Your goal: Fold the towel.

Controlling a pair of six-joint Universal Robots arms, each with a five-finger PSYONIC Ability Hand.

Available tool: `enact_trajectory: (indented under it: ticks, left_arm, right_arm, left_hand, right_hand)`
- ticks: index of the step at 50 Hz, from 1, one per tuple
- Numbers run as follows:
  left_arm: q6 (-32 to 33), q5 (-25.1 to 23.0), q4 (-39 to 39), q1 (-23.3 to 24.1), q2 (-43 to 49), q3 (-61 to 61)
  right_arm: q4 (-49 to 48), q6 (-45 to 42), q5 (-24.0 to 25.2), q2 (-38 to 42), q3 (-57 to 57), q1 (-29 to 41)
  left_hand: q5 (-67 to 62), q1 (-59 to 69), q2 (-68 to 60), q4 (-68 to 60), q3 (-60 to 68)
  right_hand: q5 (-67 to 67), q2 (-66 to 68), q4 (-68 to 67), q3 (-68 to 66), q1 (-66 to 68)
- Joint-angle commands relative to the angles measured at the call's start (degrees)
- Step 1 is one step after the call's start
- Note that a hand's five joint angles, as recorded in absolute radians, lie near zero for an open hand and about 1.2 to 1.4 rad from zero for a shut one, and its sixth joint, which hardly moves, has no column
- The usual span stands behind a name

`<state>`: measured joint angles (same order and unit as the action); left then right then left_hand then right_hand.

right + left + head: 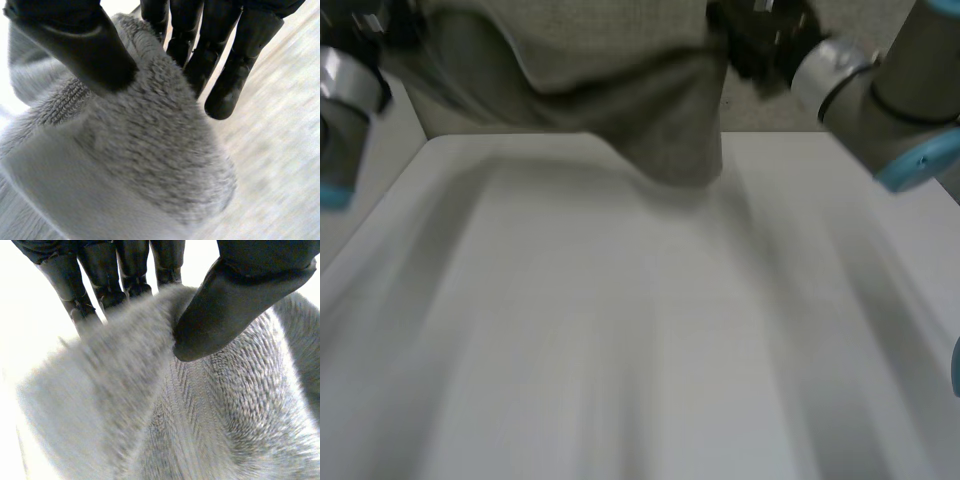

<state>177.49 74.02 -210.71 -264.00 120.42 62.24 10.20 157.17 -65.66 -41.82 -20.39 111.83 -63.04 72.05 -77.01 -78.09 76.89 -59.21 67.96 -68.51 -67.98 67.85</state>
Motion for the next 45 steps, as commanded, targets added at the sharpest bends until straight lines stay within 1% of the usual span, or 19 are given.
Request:
enact_trajectory:
  ticks: [1,2,3,4,5,8,10,12,23,25,26,28,31,32,35,36,41,44,45]
  left_arm:
    - [1.5,-11.0,-2.6,-1.3,-0.3,20.6]
    - [2.2,-12.0,-3.3,-1.7,-0.2,23.8]
    - [2.2,-12.1,-3.3,-1.7,-0.2,23.8]
    - [3.4,-12.6,-3.7,-2.0,-0.3,26.6]
    - [4.6,-12.8,-4.1,-2.5,-0.4,28.8]
    - [6.0,-13.1,-4.2,-3.0,-0.6,30.4]
    - [8.0,-13.2,-4.3,-4.5,-1.9,32.6]
    - [8.5,-13.3,-4.3,-5.1,-2.6,33.1]
    - [8.2,-12.5,-4.3,-6.3,-5.0,32.9]
    - [8.1,-12.4,-4.1,-6.2,-5.3,32.9]
    - [8.1,-12.3,-3.5,-6.1,-5.7,32.9]
    - [8.0,-12.4,-3.2,-6.1,-6.4,33.1]
    - [7.5,-12.5,-1.9,-5.8,-8.8,34.3]
    - [7.5,-12.5,-1.9,-5.8,-8.8,34.3]
    - [6.6,-12.9,-0.5,-5.3,-11.8,35.8]
    - [6.2,-12.9,-0.2,-5.2,-13.3,36.5]
    - [4.6,-13.0,-0.1,-5.2,-16.7,37.8]
    - [2.0,-12.9,-0.1,-5.2,-18.9,37.8]
    - [-0.4,-13.0,0.3,-5.3,-20.5,37.8]
  right_arm:
    - [1.9,-10.1,1.2,-1.9,-23.5,-0.8]
    - [1.9,-10.1,1.2,-1.9,-23.6,-0.8]
    - [1.7,-11.4,1.2,-2.1,-27.2,-0.9]
    - [1.7,-11.4,1.2,-2.1,-27.2,-0.9]
    - [1.4,-12.3,1.1,-2.3,-30.3,-0.9]
    - [0.7,-12.6,1.1,-3.0,-35.4,-0.9]
    - [0.2,-12.3,1.1,-3.8,-37.4,-0.9]
    - [-0.8,-12.1,1.0,-5.4,-40.9,-0.9]
    - [-5.5,-11.3,0.3,-8.3,-47.8,-0.8]
    - [-9.7,-7.9,-1.3,-9.6,-49.8,-1.0]
    - [-9.8,-7.8,-1.3,-9.6,-49.8,-1.0]
    - [-14.4,-1.9,-4.6,-10.9,-51.3,-1.8]
    - [-15.6,0.7,-6.2,-11.4,-51.6,-2.1]
    - [-16.3,2.9,-7.5,-11.4,-51.6,-2.1]
    - [-16.6,4.6,-8.5,-11.3,-51.5,-1.8]
    - [-17.0,6.4,-9.6,-10.8,-51.3,-1.4]
    - [-17.8,7.0,-12.6,-7.4,-49.1,-0.3]
    - [-18.3,7.2,-14.9,-3.3,-45.0,1.5]
    - [-18.3,7.2,-14.9,-3.3,-45.0,1.5]
  left_hand:
    - [-7.0,7.9,-3.0,-1.9,3.1]
    - [-7.0,7.9,-3.0,-1.9,3.1]
    - [-7.0,7.9,-3.0,-1.9,3.1]
    - [-7.0,7.9,-3.0,-1.9,3.1]
    - [-7.0,7.9,-3.0,-1.9,3.1]
    - [-7.0,7.9,-3.0,-1.9,3.1]
    - [-7.0,7.9,-3.0,-1.9,3.1]
    - [-7.0,7.9,-3.0,-1.9,3.1]
    - [-7.0,7.9,-3.0,-1.9,3.1]
    - [-7.0,7.9,-3.0,-1.9,3.1]
    - [-7.0,7.9,-3.0,-1.9,3.1]
    - [-7.0,7.9,-3.0,-1.9,3.1]
    - [-7.0,7.9,-3.0,-1.9,3.1]
    - [-7.0,7.9,-3.0,-1.9,3.1]
    - [-7.0,7.9,-3.0,-1.9,3.1]
    - [-7.0,7.9,-3.0,-1.9,3.1]
    - [-7.0,7.9,-3.0,-1.9,3.1]
    - [-7.0,7.9,-3.0,-1.9,3.1]
    - [-7.0,7.9,-3.0,-1.9,3.1]
  right_hand:
    - [29.5,-28.3,28.8,28.3,-28.1]
    - [29.5,-28.3,28.8,28.3,-28.2]
    - [30.5,-29.3,29.8,29.3,-29.2]
    - [30.5,-29.3,29.8,29.3,-29.2]
    - [30.9,-29.6,30.2,29.6,-29.5]
    - [30.5,-29.3,29.8,29.3,-29.2]
    - [30.5,-29.3,29.8,29.3,-29.2]
    - [30.0,-28.8,29.3,28.8,-28.7]
    - [29.7,-28.4,29.0,28.5,-28.3]
    - [29.5,-28.3,28.8,28.3,-28.2]
    - [29.5,-28.3,28.8,28.3,-28.2]
    - [30.7,-29.4,30.0,29.5,-29.3]
    - [32.0,-30.8,31.3,30.8,-30.7]
    - [34.9,-33.6,34.2,33.6,-33.5]
    - [37.8,-36.5,37.1,36.5,-36.4]
    - [41.6,-40.3,40.9,40.4,-40.2]
    - [44.0,-42.7,43.3,42.8,-42.6]
    - [44.7,-43.4,44.0,43.4,-43.3]
    - [44.7,-43.4,44.0,43.4,-43.3]
